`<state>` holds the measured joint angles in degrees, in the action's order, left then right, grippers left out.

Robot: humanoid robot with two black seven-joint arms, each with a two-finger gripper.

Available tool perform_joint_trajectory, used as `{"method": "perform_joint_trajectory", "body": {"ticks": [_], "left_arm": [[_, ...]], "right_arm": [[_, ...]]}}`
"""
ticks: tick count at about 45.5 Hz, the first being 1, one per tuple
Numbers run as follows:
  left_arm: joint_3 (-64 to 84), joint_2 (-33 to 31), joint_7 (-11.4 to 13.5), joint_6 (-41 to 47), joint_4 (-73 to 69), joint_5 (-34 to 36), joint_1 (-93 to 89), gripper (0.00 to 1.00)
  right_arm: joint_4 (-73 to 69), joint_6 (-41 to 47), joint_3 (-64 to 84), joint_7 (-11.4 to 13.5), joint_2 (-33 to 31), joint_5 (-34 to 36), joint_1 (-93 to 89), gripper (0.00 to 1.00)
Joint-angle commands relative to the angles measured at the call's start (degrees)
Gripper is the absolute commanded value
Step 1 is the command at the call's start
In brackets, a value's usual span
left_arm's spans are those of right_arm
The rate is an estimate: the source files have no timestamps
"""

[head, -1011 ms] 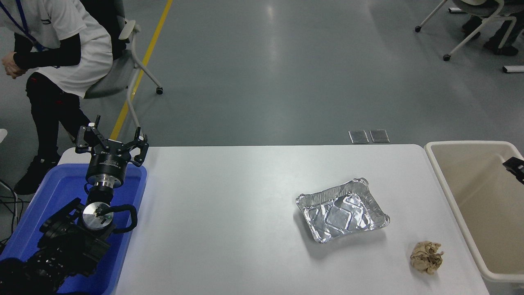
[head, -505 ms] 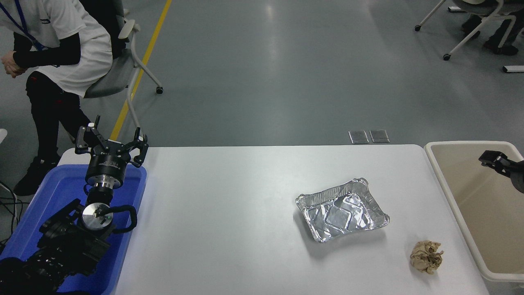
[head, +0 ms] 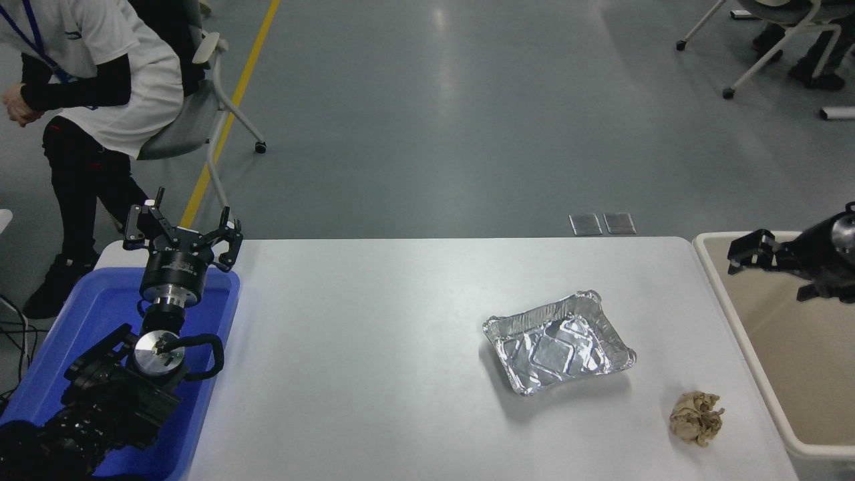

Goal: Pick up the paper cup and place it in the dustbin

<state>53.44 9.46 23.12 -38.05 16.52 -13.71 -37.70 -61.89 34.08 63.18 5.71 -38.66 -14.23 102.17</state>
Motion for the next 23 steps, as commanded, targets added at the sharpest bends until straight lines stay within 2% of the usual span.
{"method": "perform_joint_trajectory", "body": {"ticks": [1,8,23], "left_arm": [[0.0,0.03,0.0,0.08,0.01,0.0,-0.01,0.99],[0.0,0.03,0.0,0.08,-0.08,0.0,-0.01,0.99],[0.0,0.03,0.0,0.08,0.01,0.0,-0.01,0.99]], "right_arm": [[-0.25,9.86,5.64,0.0,4.99,-0.62,6.9,1.0],[-0.87,10.92,9.16,0.0,9.21,-0.53,12.52,1.0],[-4.82,10.92,7.23,0.0,14.93,-0.71,21.76,1.0]]}}
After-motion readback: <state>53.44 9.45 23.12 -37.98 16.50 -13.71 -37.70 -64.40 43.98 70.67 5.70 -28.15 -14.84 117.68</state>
